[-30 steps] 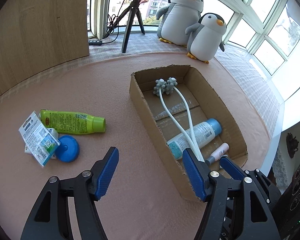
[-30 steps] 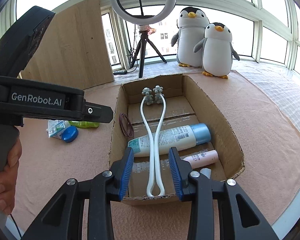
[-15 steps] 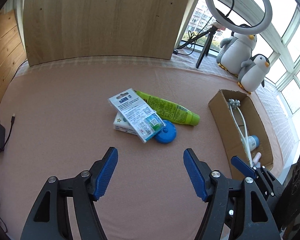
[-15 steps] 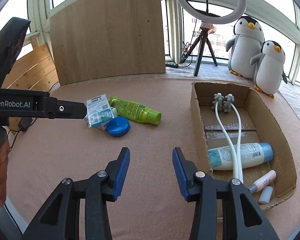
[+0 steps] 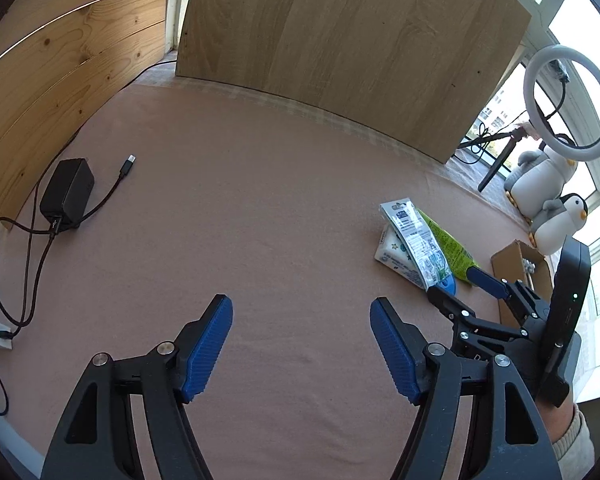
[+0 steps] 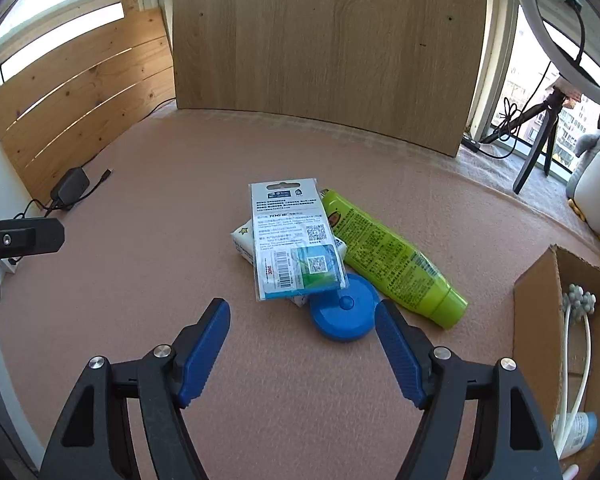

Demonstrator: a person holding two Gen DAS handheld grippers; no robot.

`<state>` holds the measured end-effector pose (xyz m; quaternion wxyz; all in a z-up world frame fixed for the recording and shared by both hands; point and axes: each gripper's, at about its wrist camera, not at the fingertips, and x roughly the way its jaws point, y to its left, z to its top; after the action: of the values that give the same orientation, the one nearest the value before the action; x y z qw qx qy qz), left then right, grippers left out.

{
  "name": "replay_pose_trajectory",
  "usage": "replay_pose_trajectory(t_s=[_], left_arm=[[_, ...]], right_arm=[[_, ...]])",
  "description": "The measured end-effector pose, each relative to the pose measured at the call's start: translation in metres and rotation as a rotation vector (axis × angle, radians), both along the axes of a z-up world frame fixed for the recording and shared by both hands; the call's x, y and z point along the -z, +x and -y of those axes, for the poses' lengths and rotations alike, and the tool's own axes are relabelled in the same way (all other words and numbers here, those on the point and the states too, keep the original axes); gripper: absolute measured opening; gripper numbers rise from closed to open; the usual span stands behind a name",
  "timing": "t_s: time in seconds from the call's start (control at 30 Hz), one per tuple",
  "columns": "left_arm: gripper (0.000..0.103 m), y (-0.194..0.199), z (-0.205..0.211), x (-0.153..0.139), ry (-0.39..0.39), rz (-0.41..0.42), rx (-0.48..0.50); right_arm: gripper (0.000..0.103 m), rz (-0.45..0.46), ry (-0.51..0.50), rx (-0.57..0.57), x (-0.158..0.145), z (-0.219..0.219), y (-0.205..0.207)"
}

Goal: Organize objects
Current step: 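Grasp the blue-and-white blister card with the right gripper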

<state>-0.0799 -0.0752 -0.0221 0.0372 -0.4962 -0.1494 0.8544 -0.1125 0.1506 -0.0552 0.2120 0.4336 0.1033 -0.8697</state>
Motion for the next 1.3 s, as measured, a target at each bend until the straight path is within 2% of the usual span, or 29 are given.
replay_pose_trajectory(t_s=[0.23, 0.4, 0.43, 0.47, 0.5, 0.63, 0.87, 1.17, 1.3], left_arm=[[0.075, 0.002, 0.008, 0.006, 0.006, 0.007, -0.02], [0.075, 0.001, 0.008, 0.007, 0.004, 0.013, -0.02], [0.075, 0.0, 0.007, 0.007, 0.003, 0.014, -0.018], [0.075, 0.0, 0.007, 0.008, 0.003, 0.014, -0.017], [0.075, 0.0, 0.006, 0.008, 0.003, 0.015, -0.015], [0.075, 0.001, 0.003, 0.01, 0.006, 0.019, -0.008], [0.076, 0.002, -0.001, 0.022, 0.022, 0.051, 0.004], [0.076, 0.007, -0.022, 0.061, 0.037, 0.149, 0.048], [0.076, 0.01, -0.037, 0.076, 0.037, 0.178, 0.081]], right_arm=[[0.071, 0.06, 0.027, -0.059, 0.017, 0.012, -0.032], [0.071, 0.067, -0.008, -0.061, 0.017, 0.011, -0.037], [0.07, 0.063, -0.011, -0.06, 0.016, 0.01, -0.036], [0.059, 0.058, -0.011, -0.06, 0.015, 0.01, -0.034], [0.052, 0.055, -0.006, -0.06, 0.015, 0.012, -0.034], [0.052, 0.045, -0.004, -0.055, 0.013, 0.014, -0.026], [0.052, 0.03, -0.016, -0.066, 0.01, 0.024, 0.016], [0.052, 0.094, 0.031, -0.031, 0.033, 0.05, 0.094], [0.053, 0.091, 0.031, -0.011, 0.035, 0.059, 0.124]])
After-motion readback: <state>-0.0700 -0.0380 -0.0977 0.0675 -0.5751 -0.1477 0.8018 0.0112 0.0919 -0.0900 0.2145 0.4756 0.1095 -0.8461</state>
